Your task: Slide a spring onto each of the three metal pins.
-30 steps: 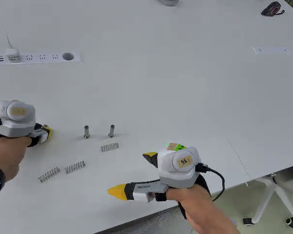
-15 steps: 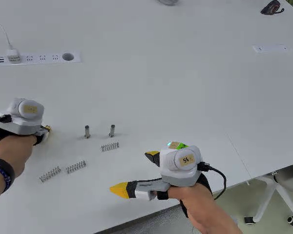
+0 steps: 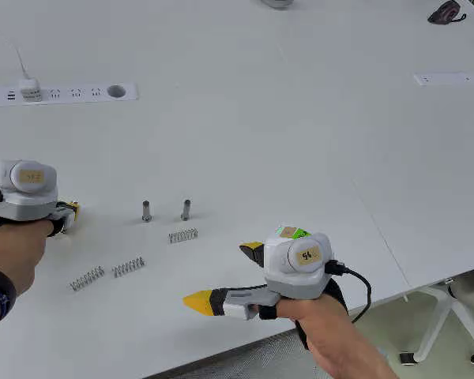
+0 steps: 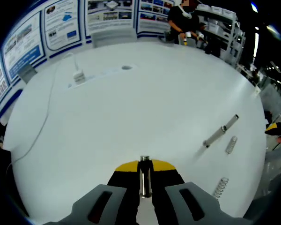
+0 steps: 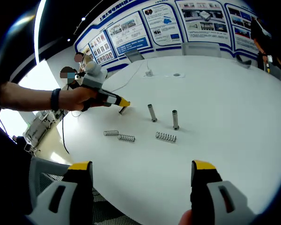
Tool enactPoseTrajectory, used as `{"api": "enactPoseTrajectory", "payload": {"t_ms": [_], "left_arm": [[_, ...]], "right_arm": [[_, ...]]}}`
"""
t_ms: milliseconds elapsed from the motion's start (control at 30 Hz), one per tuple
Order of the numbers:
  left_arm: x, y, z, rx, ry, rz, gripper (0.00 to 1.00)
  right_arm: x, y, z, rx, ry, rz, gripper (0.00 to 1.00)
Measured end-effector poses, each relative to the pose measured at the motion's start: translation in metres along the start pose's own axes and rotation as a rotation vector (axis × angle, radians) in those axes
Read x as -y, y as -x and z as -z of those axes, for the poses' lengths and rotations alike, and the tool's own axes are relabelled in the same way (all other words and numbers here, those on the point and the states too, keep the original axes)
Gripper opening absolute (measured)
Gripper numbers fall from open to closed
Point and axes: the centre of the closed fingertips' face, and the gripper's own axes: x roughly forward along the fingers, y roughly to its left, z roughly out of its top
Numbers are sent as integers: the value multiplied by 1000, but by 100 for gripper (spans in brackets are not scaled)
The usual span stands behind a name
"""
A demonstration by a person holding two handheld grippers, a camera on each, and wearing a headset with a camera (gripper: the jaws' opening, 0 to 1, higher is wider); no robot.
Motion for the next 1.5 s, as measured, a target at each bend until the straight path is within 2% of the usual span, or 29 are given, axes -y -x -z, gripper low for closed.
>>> {"api": "enactPoseTrajectory", "payload": {"t_ms": [267, 600, 933, 1500], "left_arm": [[-5, 9, -1, 25, 47, -7, 7], [-12, 20, 0, 55, 74, -15, 7], [-14, 29, 3, 90, 67, -22, 7], [-11, 40, 8, 121, 68, -32, 7]], "right_arm": [[1, 1, 0, 4, -4, 3, 88], [0, 0, 0, 3, -4, 1, 87], [0, 0, -1, 6, -3, -1, 87], [-3, 0, 0, 3, -1, -7, 87]]}}
